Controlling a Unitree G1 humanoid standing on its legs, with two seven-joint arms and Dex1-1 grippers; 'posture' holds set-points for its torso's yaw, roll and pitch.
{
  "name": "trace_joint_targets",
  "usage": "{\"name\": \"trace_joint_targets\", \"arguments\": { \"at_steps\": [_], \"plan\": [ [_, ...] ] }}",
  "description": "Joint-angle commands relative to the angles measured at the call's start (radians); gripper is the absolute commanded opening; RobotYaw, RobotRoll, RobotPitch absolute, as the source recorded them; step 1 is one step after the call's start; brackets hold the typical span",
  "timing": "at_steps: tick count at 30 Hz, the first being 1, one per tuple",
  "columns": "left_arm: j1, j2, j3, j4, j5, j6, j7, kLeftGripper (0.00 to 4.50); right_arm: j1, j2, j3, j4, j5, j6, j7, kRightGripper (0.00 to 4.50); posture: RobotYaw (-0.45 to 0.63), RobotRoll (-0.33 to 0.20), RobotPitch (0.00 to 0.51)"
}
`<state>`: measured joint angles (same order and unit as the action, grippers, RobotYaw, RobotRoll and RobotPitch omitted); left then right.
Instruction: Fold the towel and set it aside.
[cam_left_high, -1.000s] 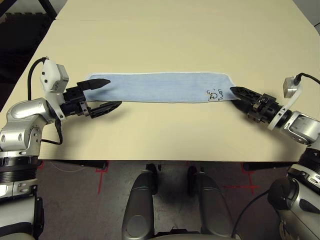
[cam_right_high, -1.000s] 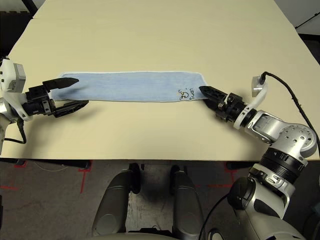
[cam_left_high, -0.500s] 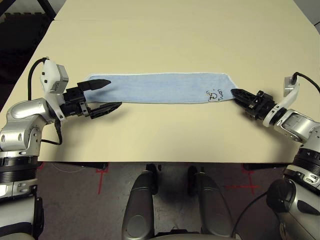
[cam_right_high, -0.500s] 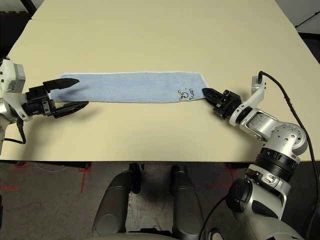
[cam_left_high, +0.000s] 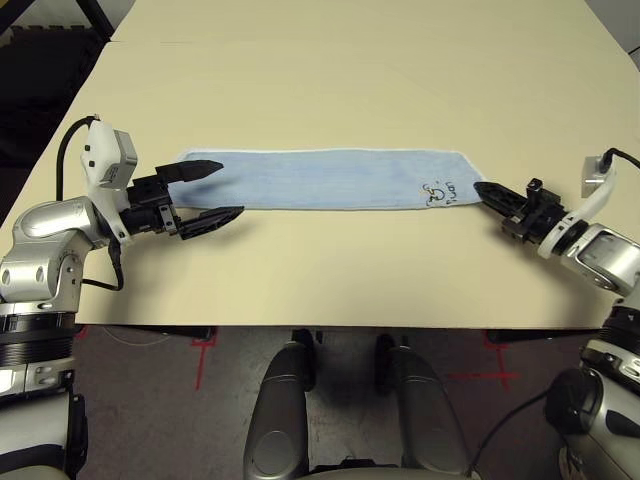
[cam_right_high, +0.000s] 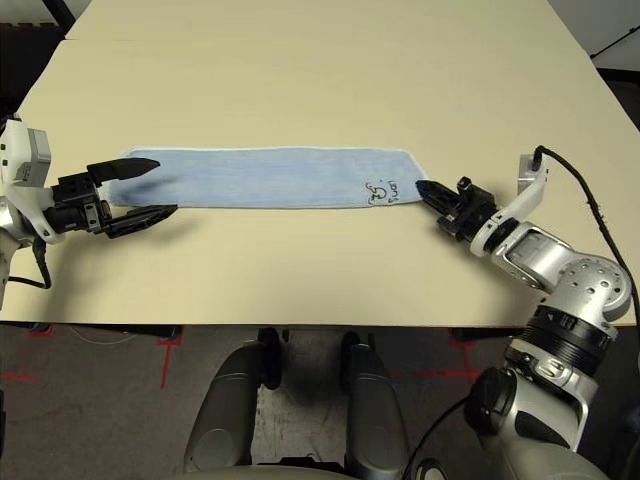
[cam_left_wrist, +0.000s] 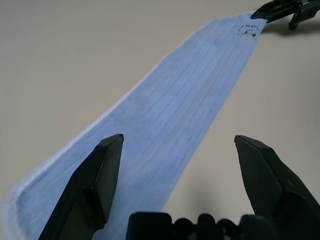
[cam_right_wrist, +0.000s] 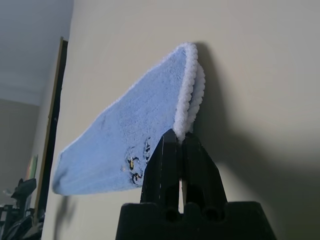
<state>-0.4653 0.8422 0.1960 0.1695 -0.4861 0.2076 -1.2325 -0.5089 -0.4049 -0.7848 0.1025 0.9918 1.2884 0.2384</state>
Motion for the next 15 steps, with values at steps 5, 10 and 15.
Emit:
{"name": "trace_joint_targets", "arguments": {
  "at_steps": [5, 10, 15],
  "plan": [
    [0.005, 0.0, -0.01, 0.001, 0.01, -0.004, -0.013, 4.5, 0.062, -0.058, -0.049, 0.015, 0.017, -0.081, -0.007, 0.03, -0.06, 0.0, 0.247],
    [0.003, -0.001, -0.012, 0.0, 0.01, -0.001, -0.014, 4.5, 0.032, -0.119, -0.043, 0.093, 0.001, -0.171, 0.015, 0.03, -0.06, 0.0, 0.246],
    [0.002, -0.002, -0.014, -0.002, 0.01, 0.001, -0.012, 4.5, 0.013, -0.166, 0.003, 0.13, 0.018, -0.188, 0.077, 0.03, -0.06, 0.0, 0.246]
  ]
}}
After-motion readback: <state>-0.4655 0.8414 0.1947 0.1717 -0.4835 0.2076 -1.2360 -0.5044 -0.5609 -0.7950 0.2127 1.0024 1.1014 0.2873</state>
